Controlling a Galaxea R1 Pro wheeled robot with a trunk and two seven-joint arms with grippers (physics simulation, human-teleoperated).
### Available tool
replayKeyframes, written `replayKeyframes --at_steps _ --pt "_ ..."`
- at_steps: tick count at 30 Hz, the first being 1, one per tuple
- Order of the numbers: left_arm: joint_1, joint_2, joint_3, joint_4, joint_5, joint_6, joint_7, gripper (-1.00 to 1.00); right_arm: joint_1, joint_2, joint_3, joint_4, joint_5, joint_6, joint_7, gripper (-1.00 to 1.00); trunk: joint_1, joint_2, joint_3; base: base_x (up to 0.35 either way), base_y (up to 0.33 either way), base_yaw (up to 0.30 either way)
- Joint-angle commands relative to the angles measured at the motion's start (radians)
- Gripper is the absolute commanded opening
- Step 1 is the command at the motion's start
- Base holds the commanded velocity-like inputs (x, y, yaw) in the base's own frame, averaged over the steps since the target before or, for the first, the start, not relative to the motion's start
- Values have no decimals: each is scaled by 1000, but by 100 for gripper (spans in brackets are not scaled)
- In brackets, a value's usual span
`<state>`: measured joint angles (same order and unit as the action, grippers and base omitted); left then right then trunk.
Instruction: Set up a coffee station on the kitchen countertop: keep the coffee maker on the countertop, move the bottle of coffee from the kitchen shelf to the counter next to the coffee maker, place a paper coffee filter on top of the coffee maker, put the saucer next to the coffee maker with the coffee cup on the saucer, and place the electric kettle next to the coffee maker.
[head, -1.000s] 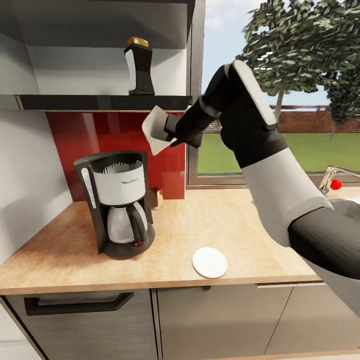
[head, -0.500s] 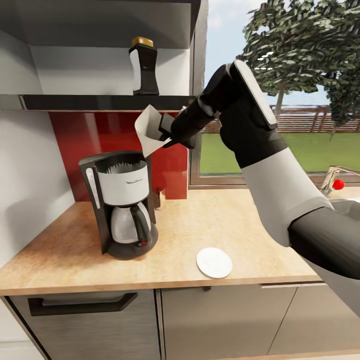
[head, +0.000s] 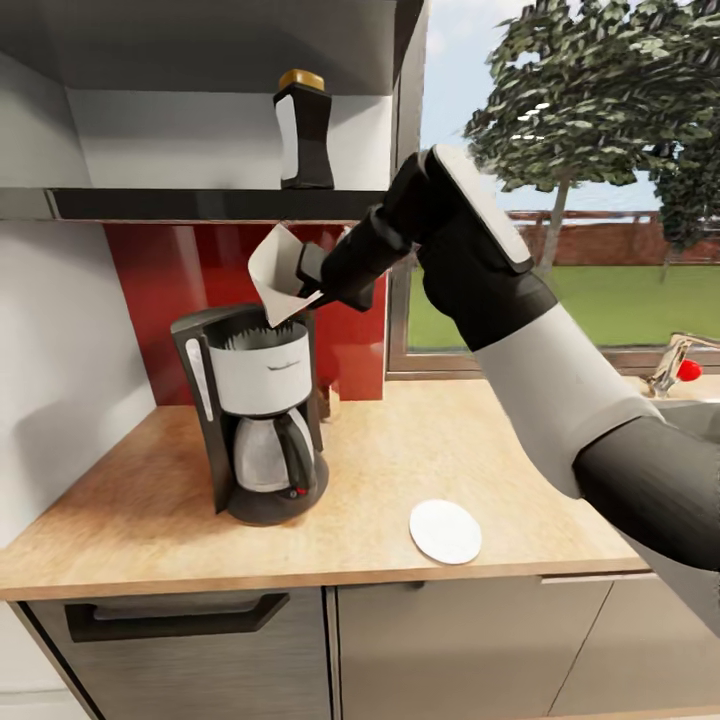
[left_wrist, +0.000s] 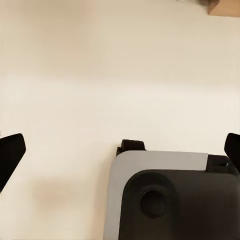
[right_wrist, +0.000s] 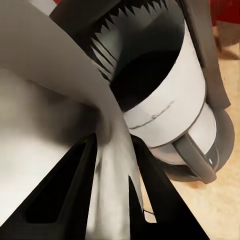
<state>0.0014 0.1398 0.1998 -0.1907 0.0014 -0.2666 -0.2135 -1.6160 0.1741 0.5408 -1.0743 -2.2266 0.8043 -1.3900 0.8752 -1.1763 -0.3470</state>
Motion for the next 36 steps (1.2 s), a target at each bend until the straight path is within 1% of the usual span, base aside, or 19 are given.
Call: replayKeyframes --at_steps 1,3,6,8,9,14,31,32,34,36 --pt "0 0 7 -1 0 0 -8 100 -1 0 18 1 -6 2 8 -100 0 -1 -1 59 110 0" --pt "0 0 7 -1 0 1 -8 100 -1 0 33 3 -6 0 21 -100 0 -1 -1 39 72 0" --pt "0 0 7 -1 0 0 -8 100 -1 0 42 4 -6 -2 29 -100 0 -1 -1 19 35 0" --pt "0 -3 19 -13 11 2 -10 100 1 -3 53 -7 8 -4 35 -100 0 -1 -1 0 0 0" --pt "0 -5 23 -18 10 1 -11 100 -2 -3 59 -13 14 -7 36 -100 0 -1 -1 0 0 0" --pt "0 -5 23 -34 10 1 -11 100 -2 -3 83 -41 45 -11 36 -100 0 -1 -1 0 0 0" --pt "0 -5 23 -34 10 1 -11 100 -2 -3 83 -136 150 -11 36 -100 0 -1 -1 0 0 0" --pt "0 -11 19 -40 10 0 -11 100 -6 -4 77 -130 144 -5 36 -100 0 -1 -1 0 0 0" --pt "0 -22 15 -52 9 0 -12 100 -9 -5 65 -119 157 1 48 -100 0 -1 -1 0 0 0" --pt "0 -28 14 -61 9 0 -12 100 -11 -5 54 -107 170 3 60 -100 0 -1 -1 0 0 0"
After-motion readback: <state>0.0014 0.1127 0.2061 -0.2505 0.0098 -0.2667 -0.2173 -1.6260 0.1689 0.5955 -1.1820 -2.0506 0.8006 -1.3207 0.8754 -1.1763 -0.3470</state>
